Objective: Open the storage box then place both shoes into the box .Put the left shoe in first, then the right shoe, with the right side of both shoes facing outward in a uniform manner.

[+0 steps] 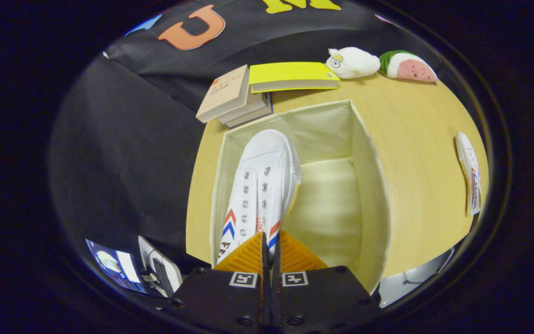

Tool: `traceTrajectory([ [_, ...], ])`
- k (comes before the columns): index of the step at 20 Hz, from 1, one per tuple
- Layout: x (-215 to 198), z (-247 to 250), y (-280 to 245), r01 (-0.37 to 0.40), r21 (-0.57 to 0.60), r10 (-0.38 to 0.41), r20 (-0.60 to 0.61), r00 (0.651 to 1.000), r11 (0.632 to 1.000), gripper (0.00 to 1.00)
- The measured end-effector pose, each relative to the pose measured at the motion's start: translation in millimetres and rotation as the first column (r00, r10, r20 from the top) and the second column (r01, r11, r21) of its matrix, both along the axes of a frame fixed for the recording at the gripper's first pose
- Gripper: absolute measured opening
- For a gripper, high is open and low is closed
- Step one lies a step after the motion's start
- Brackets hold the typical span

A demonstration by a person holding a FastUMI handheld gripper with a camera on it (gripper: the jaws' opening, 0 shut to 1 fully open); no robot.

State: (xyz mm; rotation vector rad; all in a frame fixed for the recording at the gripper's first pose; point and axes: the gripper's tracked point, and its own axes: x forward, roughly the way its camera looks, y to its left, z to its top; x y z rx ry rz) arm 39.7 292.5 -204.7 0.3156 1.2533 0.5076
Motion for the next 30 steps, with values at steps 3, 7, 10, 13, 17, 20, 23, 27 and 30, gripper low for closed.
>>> traceTrajectory([
  [3,7,-26,5,-0.002,-0.043,0.001,-0.015,1.000,0.999,0.06],
  [7,8,-53,18,-0.028,-0.080,0.025,-0.034,0.999,0.996,0.06],
  [10,3,-68,24,-0.042,-0.096,0.036,-0.057,0.998,0.995,0.06],
  [13,-1,-70,26,-0.052,-0.084,0.045,-0.074,0.996,0.995,0.12],
  [17,-2,-59,21,-0.072,-0.072,0.069,-0.034,0.997,0.995,0.62],
  [20,-6,-26,9,-0.090,-0.047,0.092,0.031,0.995,0.995,0.82],
  [23,0,21,-16,-0.094,-0.017,0.096,0.152,0.984,0.995,0.89],
  [27,23,76,-82,-0.061,-0.034,0.070,0.360,0.930,0.998,0.96],
  [30,37,100,-147,-0.003,-0.064,0.032,0.459,0.888,0.998,0.97],
])
